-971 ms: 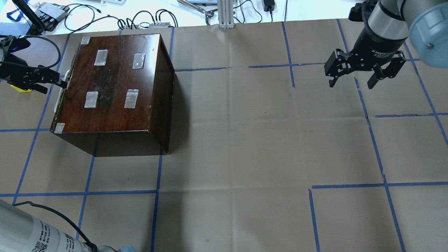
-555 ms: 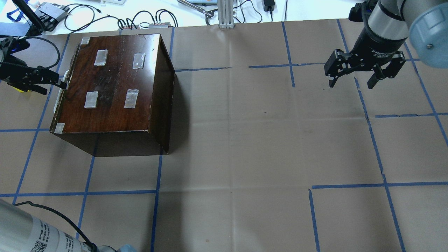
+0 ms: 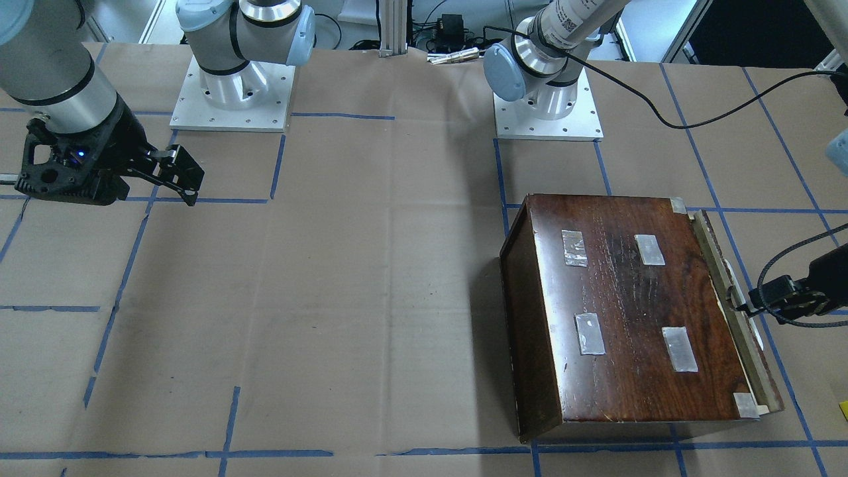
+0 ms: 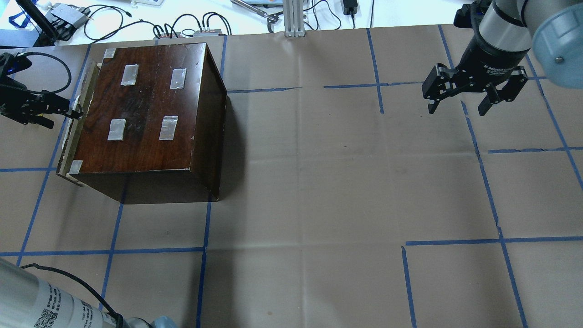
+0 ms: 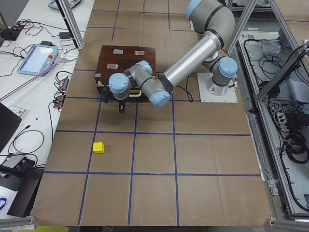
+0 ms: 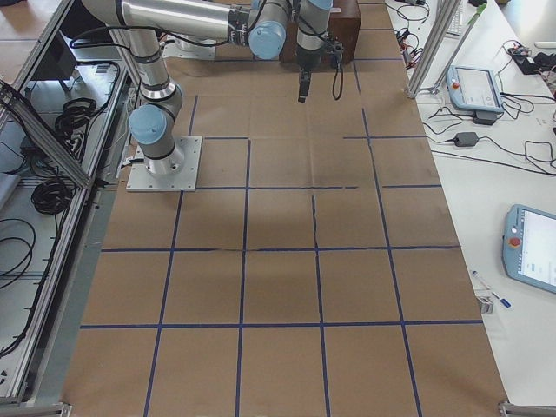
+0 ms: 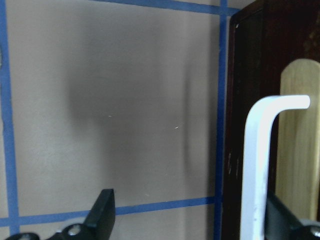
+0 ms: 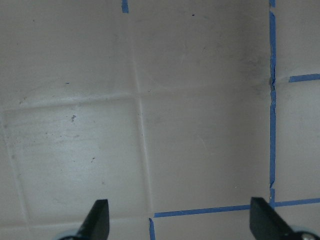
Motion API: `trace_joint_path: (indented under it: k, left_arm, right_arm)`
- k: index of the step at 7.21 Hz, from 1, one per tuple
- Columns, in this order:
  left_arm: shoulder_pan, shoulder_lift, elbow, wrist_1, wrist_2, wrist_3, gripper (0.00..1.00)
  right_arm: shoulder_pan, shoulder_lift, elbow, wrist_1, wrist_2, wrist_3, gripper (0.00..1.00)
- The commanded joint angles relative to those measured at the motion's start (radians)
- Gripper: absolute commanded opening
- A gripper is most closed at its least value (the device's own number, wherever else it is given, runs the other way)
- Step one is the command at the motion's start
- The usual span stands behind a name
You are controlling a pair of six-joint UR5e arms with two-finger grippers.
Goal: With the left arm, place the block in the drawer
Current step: 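Pull the drawer open outward from the box with the left gripper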
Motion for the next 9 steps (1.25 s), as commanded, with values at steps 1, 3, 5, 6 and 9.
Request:
trace_joint_path:
  k: [1, 3, 5, 6, 9]
  left_arm:
    - [0.006, 0.001, 0.002, 0.005, 0.016, 0.002, 0.99]
    - [0.009, 0.001, 0.002, 0.012, 0.044, 0.003, 0.99]
    - [0.009, 0.005, 0.017, 0.014, 0.047, 0.006, 0.99]
    - [0.009, 0.002, 0.052, -0.004, 0.047, 0.006, 0.99]
    - [0.009, -0.004, 0.057, -0.015, 0.048, 0.009, 0.99]
  right_arm:
    - [0.000, 0.000, 0.000, 0.000, 0.000, 0.000, 1.00]
    - [0.000, 0.000, -0.001, 0.000, 0.000, 0.000, 1.00]
    - [0.000, 0.000, 0.000, 0.000, 0.000, 0.000, 1.00]
    - [0.000, 0.000, 0.000, 0.002, 0.000, 0.000, 1.00]
    - [0.000, 0.000, 0.000, 0.000, 0.000, 0.000, 1.00]
